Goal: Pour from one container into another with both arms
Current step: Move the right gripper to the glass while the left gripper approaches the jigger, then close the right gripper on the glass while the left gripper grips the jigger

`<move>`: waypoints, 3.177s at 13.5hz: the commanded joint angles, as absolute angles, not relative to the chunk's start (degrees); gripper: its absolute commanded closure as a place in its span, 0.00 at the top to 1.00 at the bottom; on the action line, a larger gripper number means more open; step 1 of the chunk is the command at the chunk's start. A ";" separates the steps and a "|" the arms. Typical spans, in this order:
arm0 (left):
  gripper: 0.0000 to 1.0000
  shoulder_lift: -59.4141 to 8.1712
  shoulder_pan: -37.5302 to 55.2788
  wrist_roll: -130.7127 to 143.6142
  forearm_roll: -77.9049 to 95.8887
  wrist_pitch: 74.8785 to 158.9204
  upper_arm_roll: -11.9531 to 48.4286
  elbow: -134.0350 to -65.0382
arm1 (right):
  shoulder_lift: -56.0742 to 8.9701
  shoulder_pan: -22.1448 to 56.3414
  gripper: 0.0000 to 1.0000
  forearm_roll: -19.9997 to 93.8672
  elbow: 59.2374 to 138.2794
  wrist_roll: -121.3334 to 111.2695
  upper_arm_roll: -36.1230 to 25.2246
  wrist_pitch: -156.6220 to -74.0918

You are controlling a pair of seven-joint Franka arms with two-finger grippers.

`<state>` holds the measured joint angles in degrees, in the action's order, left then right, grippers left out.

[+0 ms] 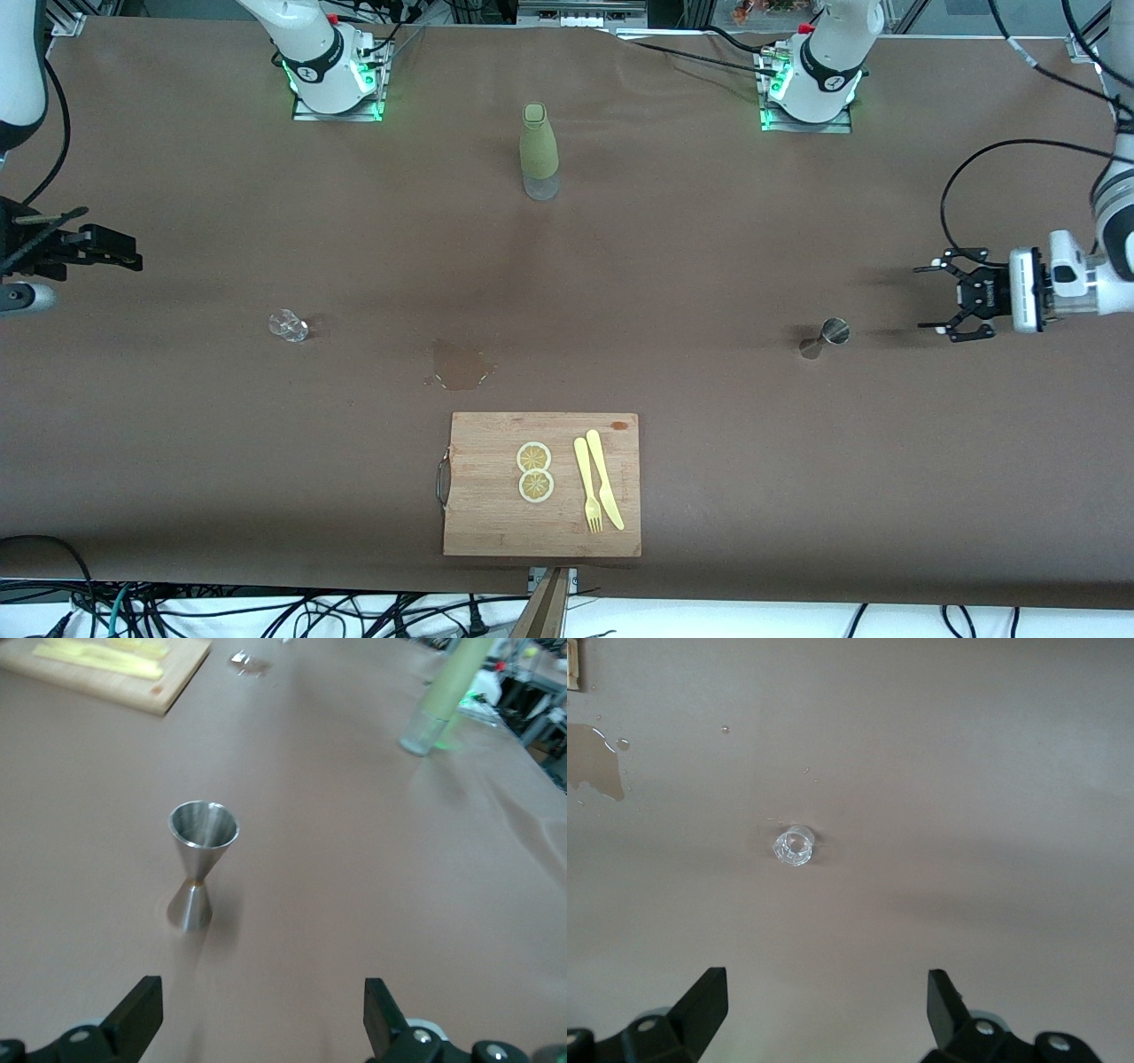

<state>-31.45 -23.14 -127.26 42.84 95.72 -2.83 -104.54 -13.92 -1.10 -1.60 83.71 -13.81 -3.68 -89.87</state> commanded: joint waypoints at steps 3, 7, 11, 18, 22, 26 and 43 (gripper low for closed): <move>1.00 -40.85 -23.73 -147.02 55.43 93.69 -2.72 -103.01 | -16.26 -2.46 1.00 0.61 83.23 -13.97 -3.69 -88.77; 1.00 -46.39 -23.38 -154.93 62.12 93.69 -3.08 -101.34 | -19.24 -3.78 1.00 0.79 83.23 -25.62 -3.78 -89.47; 1.00 -49.83 -22.76 -161.54 65.13 93.34 -3.08 -99.23 | -25.64 -9.30 1.00 10.52 83.50 -45.29 -3.69 -93.42; 1.00 -51.68 -19.69 -161.54 72.32 91.49 -2.99 -98.35 | -35.23 -16.43 1.00 30.64 88.41 -88.55 -3.78 -99.84; 1.00 -52.21 -18.55 -161.46 73.04 91.49 -2.99 -98.44 | -38.66 -16.61 1.00 43.47 89.29 -106.56 -3.78 -98.97; 0.89 -52.21 -17.84 -161.19 73.39 91.49 -2.99 -98.44 | -43.32 -18.19 1.00 50.18 89.38 -120.38 -3.78 -94.41; 0.52 -52.21 -17.67 -162.51 72.25 89.39 -3.69 -98.61 | -53.00 -21.01 1.00 56.60 89.91 -140.09 -3.96 -88.24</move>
